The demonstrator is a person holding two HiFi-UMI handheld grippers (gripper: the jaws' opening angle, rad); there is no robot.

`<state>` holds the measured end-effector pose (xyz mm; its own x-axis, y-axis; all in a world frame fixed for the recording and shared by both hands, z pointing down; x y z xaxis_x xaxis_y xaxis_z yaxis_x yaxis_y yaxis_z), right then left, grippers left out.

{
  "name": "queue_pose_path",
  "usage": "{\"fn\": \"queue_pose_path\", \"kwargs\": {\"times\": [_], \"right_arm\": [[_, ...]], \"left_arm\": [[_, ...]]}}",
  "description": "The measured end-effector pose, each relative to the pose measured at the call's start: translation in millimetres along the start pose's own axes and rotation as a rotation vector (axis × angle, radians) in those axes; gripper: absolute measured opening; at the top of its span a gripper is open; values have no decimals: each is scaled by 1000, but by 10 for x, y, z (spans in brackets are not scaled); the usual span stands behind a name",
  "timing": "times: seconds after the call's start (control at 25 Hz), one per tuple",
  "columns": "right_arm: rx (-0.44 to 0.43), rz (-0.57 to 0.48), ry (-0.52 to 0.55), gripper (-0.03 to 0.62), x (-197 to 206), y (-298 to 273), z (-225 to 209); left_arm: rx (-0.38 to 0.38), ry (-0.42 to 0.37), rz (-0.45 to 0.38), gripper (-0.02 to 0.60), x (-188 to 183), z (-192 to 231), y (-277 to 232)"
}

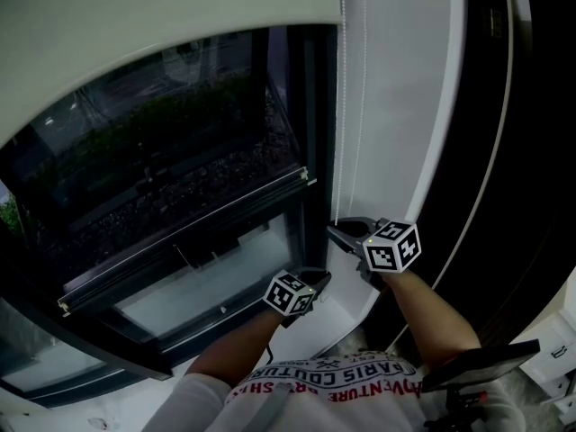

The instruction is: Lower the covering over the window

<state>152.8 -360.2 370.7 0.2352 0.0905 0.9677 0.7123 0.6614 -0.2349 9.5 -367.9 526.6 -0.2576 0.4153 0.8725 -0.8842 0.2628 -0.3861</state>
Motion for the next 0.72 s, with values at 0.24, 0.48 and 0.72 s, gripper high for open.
{"fn": "queue_pose_path", "kwargs": {"times": [0.24, 0.48, 0.72], "right_arm": [[-6, 22, -12, 20, 320, -111, 55], [0, -7, -20, 20, 362, -107, 28], [-1, -20, -29, 18, 383, -87, 18]], "left_arm": [[18, 72, 31, 15, 292, 94, -18], [28, 76, 10, 104, 252, 73, 31], [32, 32, -67, 120, -160, 140, 358]]}}
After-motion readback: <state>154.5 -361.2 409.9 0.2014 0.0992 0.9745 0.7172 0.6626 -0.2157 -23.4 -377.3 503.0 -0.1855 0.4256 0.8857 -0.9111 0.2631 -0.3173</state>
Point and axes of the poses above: the fingertips, and each gripper's own axes: y backward along the fingers, z to its left, x out of its underside, the point moved 10 cm from there along y, backward along the fingers, and after that the axes turned 11 degrees about y, right-handed, at the moved point
